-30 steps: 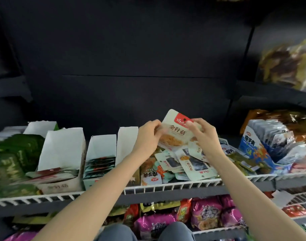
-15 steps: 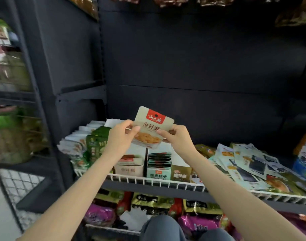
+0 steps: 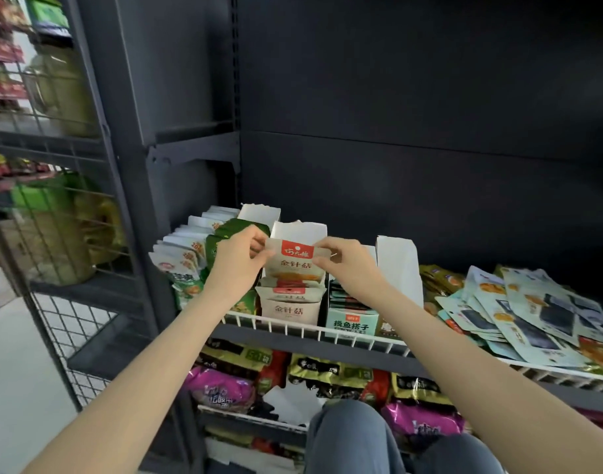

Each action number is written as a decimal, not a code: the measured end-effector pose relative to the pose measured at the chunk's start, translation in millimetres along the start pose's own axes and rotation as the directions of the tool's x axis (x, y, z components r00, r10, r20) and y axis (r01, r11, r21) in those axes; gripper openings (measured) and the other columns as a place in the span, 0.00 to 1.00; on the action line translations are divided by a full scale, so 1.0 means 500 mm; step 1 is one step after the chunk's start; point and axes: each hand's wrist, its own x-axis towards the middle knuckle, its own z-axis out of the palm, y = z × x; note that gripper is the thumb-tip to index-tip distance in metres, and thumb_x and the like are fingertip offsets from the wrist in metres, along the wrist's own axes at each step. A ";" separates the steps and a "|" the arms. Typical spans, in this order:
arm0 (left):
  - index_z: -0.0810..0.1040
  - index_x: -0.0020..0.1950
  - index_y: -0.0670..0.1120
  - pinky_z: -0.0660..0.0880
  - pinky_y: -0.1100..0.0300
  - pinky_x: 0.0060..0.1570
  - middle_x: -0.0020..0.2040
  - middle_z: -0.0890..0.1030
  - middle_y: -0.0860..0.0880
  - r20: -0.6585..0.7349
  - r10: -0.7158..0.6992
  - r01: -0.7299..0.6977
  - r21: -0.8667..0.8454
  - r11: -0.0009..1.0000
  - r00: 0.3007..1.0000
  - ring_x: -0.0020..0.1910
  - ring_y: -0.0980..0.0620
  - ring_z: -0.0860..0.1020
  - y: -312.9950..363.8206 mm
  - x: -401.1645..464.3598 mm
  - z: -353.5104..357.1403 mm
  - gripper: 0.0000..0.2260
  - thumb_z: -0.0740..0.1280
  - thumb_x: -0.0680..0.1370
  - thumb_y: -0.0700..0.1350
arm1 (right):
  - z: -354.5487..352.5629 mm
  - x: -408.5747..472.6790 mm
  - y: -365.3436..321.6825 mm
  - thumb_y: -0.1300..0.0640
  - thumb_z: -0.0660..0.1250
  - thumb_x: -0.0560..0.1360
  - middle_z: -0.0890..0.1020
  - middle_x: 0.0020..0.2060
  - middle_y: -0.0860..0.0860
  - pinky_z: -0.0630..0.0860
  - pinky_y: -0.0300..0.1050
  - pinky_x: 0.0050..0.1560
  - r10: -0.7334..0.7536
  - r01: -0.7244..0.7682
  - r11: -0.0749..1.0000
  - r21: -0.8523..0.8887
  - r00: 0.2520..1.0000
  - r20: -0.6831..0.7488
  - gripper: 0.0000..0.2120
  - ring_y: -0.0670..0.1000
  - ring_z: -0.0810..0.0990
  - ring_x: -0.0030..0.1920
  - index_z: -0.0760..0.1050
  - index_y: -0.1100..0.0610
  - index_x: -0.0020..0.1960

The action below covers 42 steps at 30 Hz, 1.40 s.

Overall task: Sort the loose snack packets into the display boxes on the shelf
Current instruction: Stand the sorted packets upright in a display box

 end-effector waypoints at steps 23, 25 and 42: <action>0.76 0.57 0.50 0.75 0.59 0.48 0.49 0.78 0.55 0.192 0.221 -0.218 -0.034 0.975 0.956 0.47 0.57 0.76 0.212 -0.005 0.178 0.09 0.63 0.78 0.45 | -0.176 -0.084 0.137 0.60 0.61 0.78 0.82 0.51 0.48 0.71 0.34 0.49 0.165 -0.180 0.983 -0.035 0.951 -0.260 0.11 0.44 0.78 0.50 0.80 0.54 0.55; 0.74 0.59 0.48 0.75 0.59 0.51 0.53 0.77 0.53 0.231 0.227 -0.210 -0.098 0.973 0.946 0.51 0.55 0.76 0.261 -0.008 0.253 0.10 0.63 0.78 0.43 | -0.215 -0.113 0.197 0.61 0.61 0.78 0.81 0.54 0.50 0.72 0.38 0.52 0.237 -0.265 0.963 -0.043 0.914 -0.329 0.12 0.47 0.78 0.53 0.78 0.55 0.59; 0.62 0.74 0.42 0.62 0.53 0.70 0.73 0.64 0.45 0.742 0.152 -0.263 0.034 0.964 0.653 0.71 0.47 0.64 0.376 0.013 0.693 0.22 0.59 0.80 0.44 | -0.378 -0.217 0.539 0.52 0.59 0.80 0.77 0.60 0.58 0.73 0.51 0.53 0.608 -0.630 0.624 -0.462 0.763 -0.219 0.17 0.61 0.75 0.59 0.69 0.53 0.68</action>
